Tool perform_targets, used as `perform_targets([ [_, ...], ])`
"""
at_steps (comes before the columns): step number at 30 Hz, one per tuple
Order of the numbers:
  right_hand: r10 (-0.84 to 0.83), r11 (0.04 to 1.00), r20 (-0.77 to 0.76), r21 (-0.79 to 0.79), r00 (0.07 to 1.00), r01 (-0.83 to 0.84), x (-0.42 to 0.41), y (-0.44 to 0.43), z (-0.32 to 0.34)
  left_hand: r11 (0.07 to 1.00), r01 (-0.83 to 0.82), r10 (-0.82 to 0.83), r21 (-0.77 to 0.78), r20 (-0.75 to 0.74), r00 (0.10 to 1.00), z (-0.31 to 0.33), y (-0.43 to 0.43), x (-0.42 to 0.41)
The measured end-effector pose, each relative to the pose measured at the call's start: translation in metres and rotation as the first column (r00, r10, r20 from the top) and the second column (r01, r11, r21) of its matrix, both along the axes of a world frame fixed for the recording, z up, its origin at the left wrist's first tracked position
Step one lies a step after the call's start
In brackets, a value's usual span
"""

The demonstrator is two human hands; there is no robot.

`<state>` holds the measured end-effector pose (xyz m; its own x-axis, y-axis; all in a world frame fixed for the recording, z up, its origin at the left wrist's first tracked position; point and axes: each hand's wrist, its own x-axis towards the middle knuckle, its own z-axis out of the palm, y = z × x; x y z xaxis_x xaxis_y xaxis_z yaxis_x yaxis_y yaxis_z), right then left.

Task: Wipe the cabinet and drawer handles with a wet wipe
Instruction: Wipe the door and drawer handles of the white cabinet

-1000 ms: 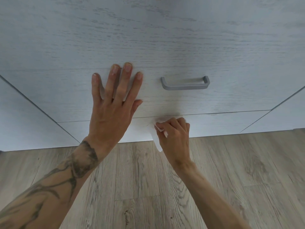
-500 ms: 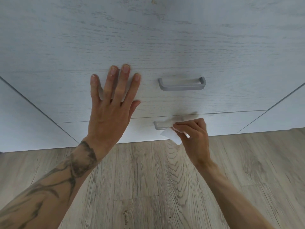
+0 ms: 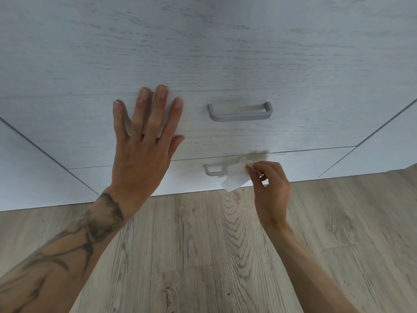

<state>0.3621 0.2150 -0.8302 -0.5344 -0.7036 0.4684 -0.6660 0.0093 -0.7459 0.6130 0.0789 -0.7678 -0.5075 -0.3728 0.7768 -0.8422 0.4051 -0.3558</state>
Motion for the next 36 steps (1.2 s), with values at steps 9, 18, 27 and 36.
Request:
perform_targets([
  [9, -0.123, 0.986, 0.514, 0.161, 0.849, 0.045, 0.017, -0.009, 0.015, 1.000, 0.001, -0.001, 0.004, -0.001, 1.000, 0.000, 0.001, -0.001],
  [18, -0.228, 0.974, 0.660, 0.169, 0.716, 0.154, 0.025, -0.019, 0.018, 1.000, -0.007, 0.007, 0.018, 0.002, 1.000, 0.002, 0.003, -0.001],
  [27, -0.249, 0.968, 0.587, 0.186, 0.770, 0.170, 0.025, -0.023, 0.021, 1.000, 0.002, -0.002, 0.007, -0.003, 1.000, 0.002, 0.002, -0.001],
  [36, -0.241, 0.966, 0.587, 0.225, 0.773, 0.130, 0.019, -0.022, 0.025, 1.000, -0.007, 0.007, 0.009, 0.003, 1.000, 0.002, 0.002, -0.001],
])
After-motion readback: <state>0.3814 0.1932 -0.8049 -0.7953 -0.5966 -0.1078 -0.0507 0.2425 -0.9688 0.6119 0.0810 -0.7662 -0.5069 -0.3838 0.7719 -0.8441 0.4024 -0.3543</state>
